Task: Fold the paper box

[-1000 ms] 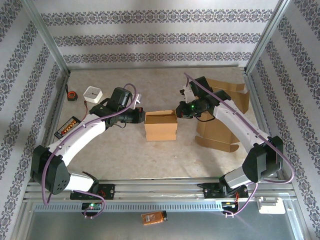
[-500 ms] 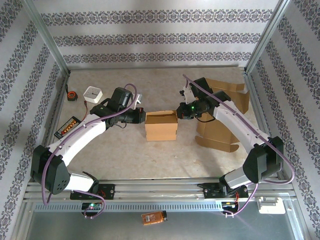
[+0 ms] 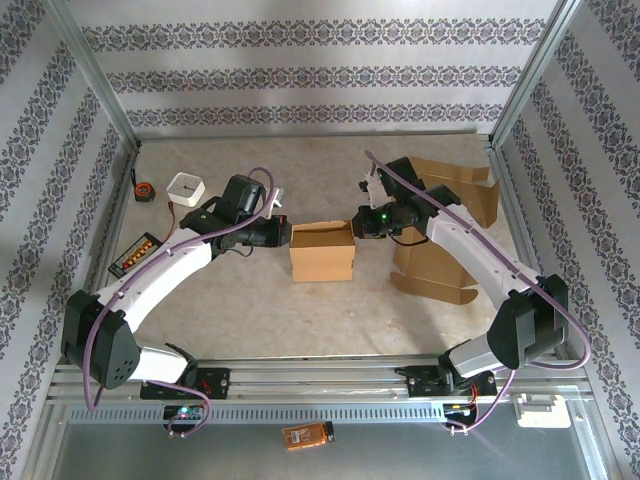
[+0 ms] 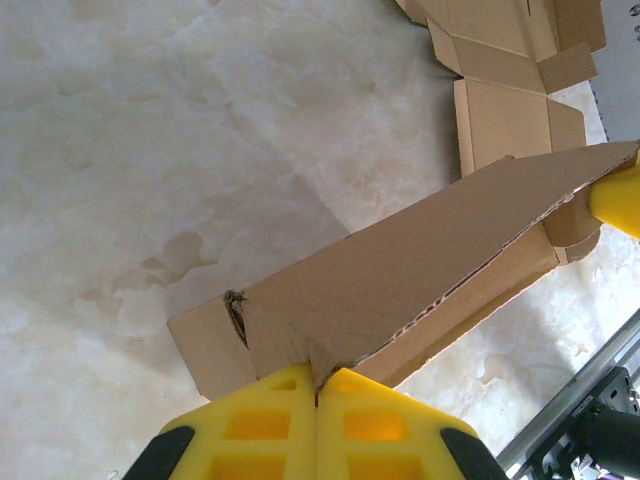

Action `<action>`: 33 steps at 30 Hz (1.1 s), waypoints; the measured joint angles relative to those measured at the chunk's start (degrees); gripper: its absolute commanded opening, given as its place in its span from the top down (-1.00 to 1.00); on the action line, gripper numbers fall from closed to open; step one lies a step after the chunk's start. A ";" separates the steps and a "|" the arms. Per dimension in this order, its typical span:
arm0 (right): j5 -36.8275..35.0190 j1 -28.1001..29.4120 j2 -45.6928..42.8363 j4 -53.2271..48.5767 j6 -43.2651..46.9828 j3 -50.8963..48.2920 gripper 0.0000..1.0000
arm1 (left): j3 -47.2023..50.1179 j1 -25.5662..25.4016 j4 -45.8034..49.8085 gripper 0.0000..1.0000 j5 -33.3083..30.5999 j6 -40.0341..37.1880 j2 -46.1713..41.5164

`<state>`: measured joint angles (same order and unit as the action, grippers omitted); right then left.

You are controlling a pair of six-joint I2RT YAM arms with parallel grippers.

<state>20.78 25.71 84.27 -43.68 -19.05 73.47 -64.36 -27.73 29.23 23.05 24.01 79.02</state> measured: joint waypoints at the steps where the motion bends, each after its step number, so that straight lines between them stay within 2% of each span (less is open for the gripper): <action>1: -0.52 0.24 -0.15 0.00 0.39 -0.15 0.99 | 0.00 0.00 -0.02 0.89 0.00 0.00 0.00; 9: -2.56 1.44 -0.35 -0.24 2.97 -2.19 0.97 | 0.00 -0.02 -0.09 0.89 0.24 0.00 0.00; 14: -2.51 1.57 -0.33 -0.46 3.10 -1.97 0.89 | 0.00 -0.07 -0.09 0.87 0.24 0.02 0.00; 18: -3.63 2.62 -0.42 0.35 2.49 -2.40 0.86 | 1.09 -0.39 -1.33 0.71 0.04 0.63 -0.15; 24: -5.03 3.45 -0.33 0.39 1.62 -2.82 0.64 | 3.65 -1.18 -5.31 0.66 -0.33 2.01 -0.55; 33: -2.97 3.41 -2.08 -1.97 0.59 -2.43 0.37 | 4.57 -2.89 -5.05 0.38 -0.96 2.47 -3.13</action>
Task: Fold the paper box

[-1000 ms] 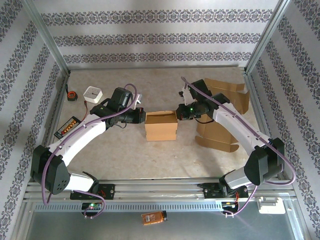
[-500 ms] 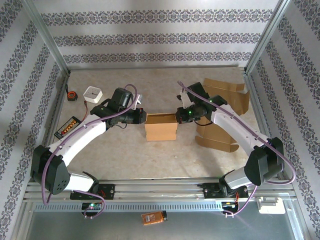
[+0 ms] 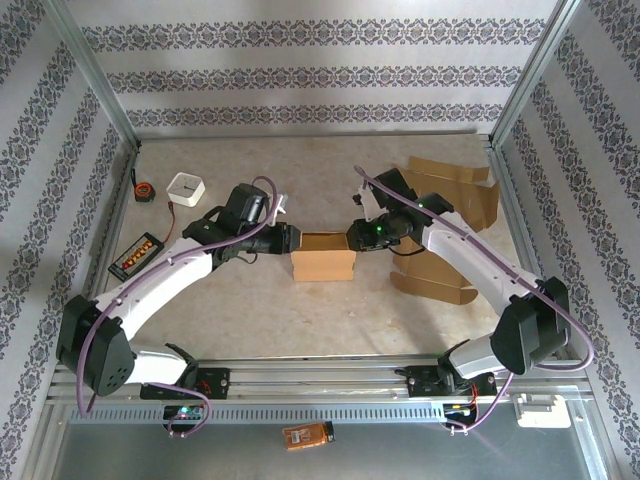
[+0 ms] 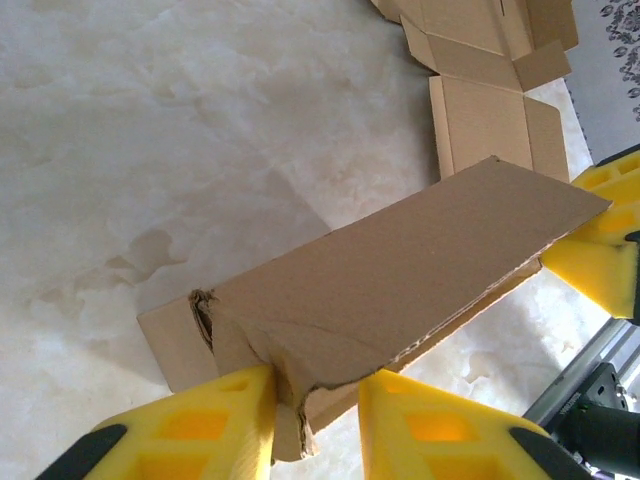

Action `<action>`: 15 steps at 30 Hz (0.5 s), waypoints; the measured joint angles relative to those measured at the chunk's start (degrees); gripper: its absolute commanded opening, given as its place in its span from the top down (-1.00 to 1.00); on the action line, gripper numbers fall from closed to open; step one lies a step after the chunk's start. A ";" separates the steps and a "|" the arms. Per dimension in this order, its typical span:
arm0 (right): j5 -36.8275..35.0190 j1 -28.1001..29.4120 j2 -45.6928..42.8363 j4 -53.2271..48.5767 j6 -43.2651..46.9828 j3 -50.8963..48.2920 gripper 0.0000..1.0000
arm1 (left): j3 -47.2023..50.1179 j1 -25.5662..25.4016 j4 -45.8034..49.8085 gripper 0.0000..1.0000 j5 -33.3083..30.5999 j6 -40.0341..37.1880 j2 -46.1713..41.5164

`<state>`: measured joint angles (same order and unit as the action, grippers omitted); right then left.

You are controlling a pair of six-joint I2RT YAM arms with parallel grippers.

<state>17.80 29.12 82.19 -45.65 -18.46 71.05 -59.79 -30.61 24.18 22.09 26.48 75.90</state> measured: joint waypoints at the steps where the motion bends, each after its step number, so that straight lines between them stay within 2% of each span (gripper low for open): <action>1: 0.33 -0.02 -0.52 -0.26 -0.22 0.37 0.33 | 0.33 -0.09 0.35 0.36 -0.13 0.13 -0.72; 8: 1.31 -0.52 -3.58 -1.33 -1.11 4.87 0.18 | 0.74 -0.15 1.40 0.25 -1.05 0.55 -5.68; 15: 0.66 -1.33 -3.45 -1.36 -0.63 6.84 0.01 | -0.55 -0.57 5.35 0.07 -1.51 -0.50 -1.66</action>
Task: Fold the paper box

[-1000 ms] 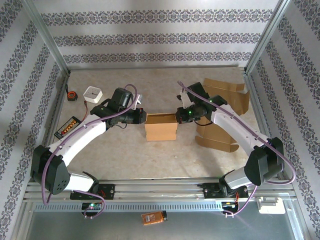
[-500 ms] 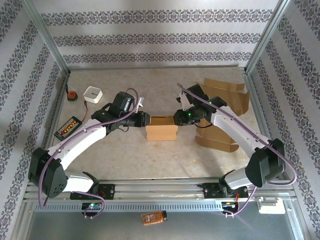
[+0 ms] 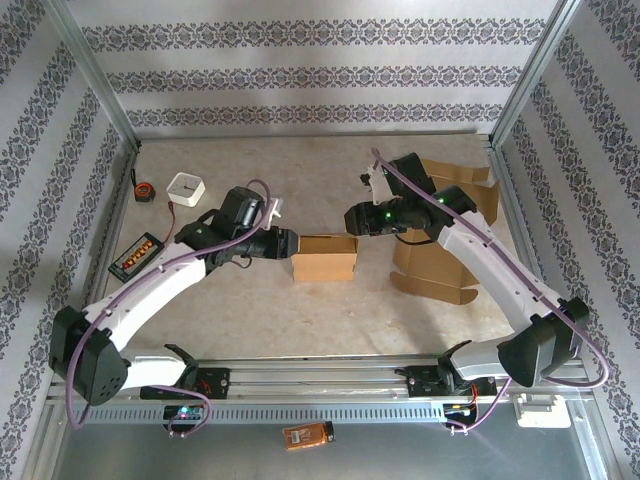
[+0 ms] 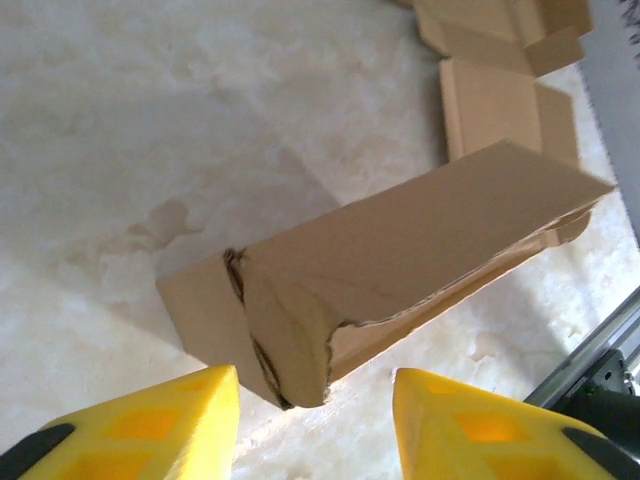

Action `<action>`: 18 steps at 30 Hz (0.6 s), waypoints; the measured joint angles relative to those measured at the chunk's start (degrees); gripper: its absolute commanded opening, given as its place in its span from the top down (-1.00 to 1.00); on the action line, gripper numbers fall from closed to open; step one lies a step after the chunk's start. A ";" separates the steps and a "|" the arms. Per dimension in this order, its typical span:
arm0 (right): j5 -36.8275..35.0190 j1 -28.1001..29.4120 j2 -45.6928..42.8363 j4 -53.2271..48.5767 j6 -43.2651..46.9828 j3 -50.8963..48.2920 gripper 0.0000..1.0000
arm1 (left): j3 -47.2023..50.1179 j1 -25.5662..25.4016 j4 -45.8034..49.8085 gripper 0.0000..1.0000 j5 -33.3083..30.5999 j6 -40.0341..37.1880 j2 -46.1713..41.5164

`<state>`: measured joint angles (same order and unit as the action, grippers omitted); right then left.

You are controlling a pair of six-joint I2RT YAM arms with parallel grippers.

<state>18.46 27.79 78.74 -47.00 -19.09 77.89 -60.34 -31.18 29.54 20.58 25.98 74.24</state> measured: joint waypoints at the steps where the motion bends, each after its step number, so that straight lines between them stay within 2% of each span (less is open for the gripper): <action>1: 0.00 -0.26 0.20 0.02 0.04 0.02 0.01 | -0.22 -0.42 0.55 0.07 -0.31 -0.31 0.76; 6: -0.22 -0.33 2.27 0.04 0.85 0.07 0.00 | -0.46 -1.79 2.19 0.19 -1.68 -0.81 2.62; 15: -0.22 -0.31 4.02 0.00 1.70 0.07 0.00 | -0.92 -1.77 2.38 0.18 -4.15 -0.92 2.80; 18: -0.22 -0.33 4.02 -0.02 2.12 0.04 0.01 | -0.94 -1.79 2.32 0.23 -4.66 -0.92 1.64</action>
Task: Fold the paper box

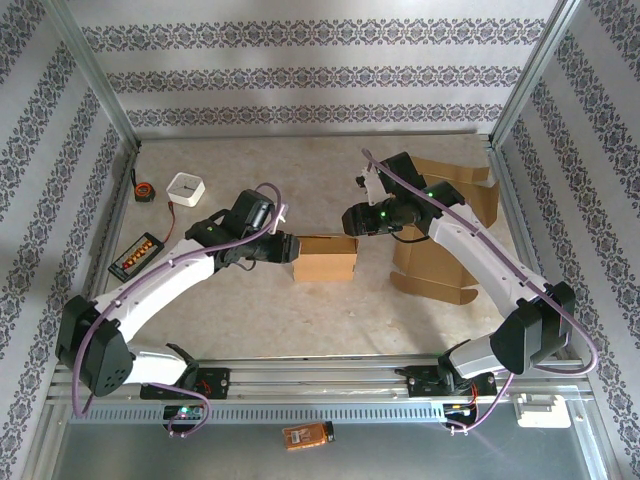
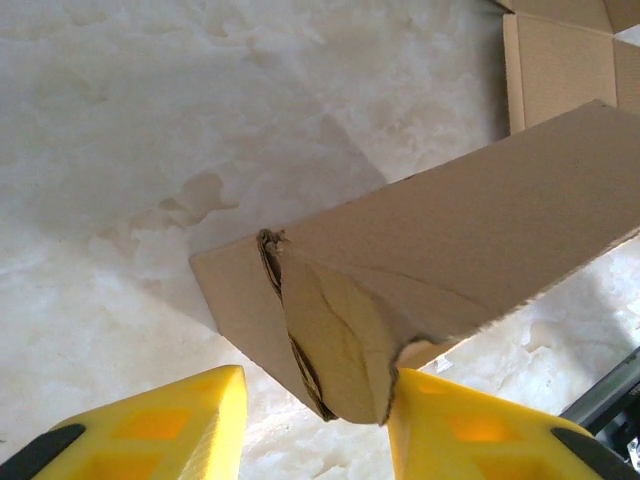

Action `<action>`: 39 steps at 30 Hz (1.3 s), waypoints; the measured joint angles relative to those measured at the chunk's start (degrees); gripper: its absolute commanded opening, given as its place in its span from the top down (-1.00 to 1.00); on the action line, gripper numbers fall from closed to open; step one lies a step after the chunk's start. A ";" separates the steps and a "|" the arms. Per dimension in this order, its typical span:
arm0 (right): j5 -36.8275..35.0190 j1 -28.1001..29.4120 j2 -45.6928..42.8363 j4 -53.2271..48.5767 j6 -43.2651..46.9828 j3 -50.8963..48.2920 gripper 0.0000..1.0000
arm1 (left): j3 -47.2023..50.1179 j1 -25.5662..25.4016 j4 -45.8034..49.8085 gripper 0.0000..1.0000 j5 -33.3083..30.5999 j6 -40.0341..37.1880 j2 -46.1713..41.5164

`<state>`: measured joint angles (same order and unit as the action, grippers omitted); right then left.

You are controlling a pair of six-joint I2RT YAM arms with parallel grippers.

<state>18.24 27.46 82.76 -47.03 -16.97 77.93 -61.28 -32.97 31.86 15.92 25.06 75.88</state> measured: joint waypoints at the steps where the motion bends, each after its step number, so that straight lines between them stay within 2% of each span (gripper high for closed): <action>1: 0.00 0.02 0.00 0.00 0.11 0.00 0.01 | 0.00 0.02 -0.04 0.26 0.00 -0.02 -0.44; 7: 0.00 0.00 0.00 -0.04 0.48 0.00 0.00 | -0.04 0.02 -0.24 0.51 -0.15 0.00 -1.46; 11: 0.00 0.00 0.00 -0.15 0.63 0.02 0.01 | -0.15 0.02 -0.24 0.55 -0.15 0.00 -1.36; 16: 0.00 0.02 0.00 -0.15 0.66 0.00 0.01 | -0.26 0.02 -0.22 0.19 -0.07 -0.04 -0.68; 20: 0.02 0.00 0.00 -0.15 0.66 0.00 0.01 | -0.26 0.02 -1.11 0.16 1.18 0.15 -0.48; 30: 0.00 0.00 0.00 -0.15 0.66 0.00 0.00 | -0.26 0.02 -2.73 0.33 1.77 0.46 0.44; 36: 0.02 0.00 0.00 -0.15 0.68 0.00 0.01 | -0.26 0.02 -2.67 0.59 1.33 0.48 1.18; 39: 0.02 0.00 0.00 -0.15 0.66 0.00 0.01 | -0.26 0.02 -2.69 0.64 1.31 0.46 1.18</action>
<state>18.26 27.46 82.76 -47.18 -16.32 77.93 -61.54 -32.95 29.17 17.23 25.52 77.06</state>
